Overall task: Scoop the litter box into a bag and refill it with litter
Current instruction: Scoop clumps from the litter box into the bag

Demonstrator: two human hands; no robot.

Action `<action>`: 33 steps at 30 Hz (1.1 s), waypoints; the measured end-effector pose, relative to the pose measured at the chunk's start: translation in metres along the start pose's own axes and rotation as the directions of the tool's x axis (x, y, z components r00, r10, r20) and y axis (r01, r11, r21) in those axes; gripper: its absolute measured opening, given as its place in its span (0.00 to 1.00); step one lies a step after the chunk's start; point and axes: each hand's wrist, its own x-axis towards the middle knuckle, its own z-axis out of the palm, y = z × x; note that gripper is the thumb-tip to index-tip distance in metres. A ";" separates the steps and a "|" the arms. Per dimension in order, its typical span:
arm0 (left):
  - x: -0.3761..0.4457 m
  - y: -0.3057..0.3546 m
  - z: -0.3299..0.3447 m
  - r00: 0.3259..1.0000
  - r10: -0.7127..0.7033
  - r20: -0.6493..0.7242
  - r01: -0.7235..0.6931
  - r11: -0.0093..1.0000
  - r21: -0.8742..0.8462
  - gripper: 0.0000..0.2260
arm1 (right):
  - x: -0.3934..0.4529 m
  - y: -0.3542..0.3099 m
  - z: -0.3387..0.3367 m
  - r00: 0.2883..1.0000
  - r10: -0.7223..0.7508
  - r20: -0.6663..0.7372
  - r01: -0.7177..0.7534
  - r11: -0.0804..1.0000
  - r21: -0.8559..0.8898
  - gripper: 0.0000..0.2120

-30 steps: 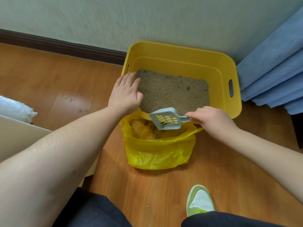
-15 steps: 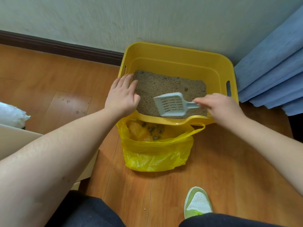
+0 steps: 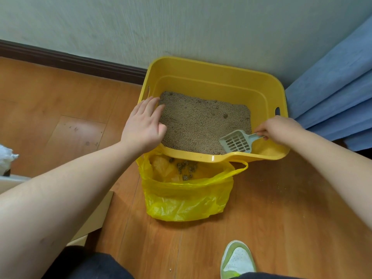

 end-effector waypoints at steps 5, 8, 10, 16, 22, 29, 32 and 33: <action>0.000 0.000 0.001 1.000 0.005 -0.011 -0.005 1.000 -0.004 0.28 | 0.021 -0.006 -0.006 0.995 0.018 0.094 -0.025 0.997 0.069 0.14; 0.000 0.000 0.001 1.000 0.005 -0.017 -0.005 1.000 -0.006 0.28 | 0.030 -0.013 -0.001 0.989 0.009 0.145 -0.031 0.987 0.155 0.14; 0.001 -0.001 0.001 1.000 0.000 -0.015 -0.001 1.000 -0.007 0.28 | 0.036 -0.018 0.008 0.986 -0.012 0.167 -0.021 0.981 0.195 0.14; 0.002 -0.002 0.001 1.000 -0.013 0.003 0.013 1.000 0.001 0.28 | 0.047 -0.037 0.031 0.968 -0.105 0.227 0.021 0.939 0.343 0.14; 0.002 -0.001 0.001 0.999 -0.026 0.020 0.026 1.000 0.012 0.28 | 0.059 -0.066 0.038 0.966 -0.156 0.207 0.029 0.858 0.512 0.13; 0.004 0.000 0.000 0.999 -0.038 0.035 0.037 0.999 0.018 0.28 | 0.056 -0.079 0.036 0.981 -0.158 0.116 0.047 0.765 0.643 0.12; 0.004 0.000 0.000 0.998 -0.037 0.043 0.036 0.999 0.020 0.28 | 0.049 -0.065 0.037 0.984 -0.132 0.121 0.012 0.720 0.694 0.12; 0.004 0.000 0.000 0.999 -0.035 0.041 0.035 0.999 0.021 0.28 | 0.046 -0.059 0.038 0.985 -0.117 0.128 -0.008 0.706 0.708 0.12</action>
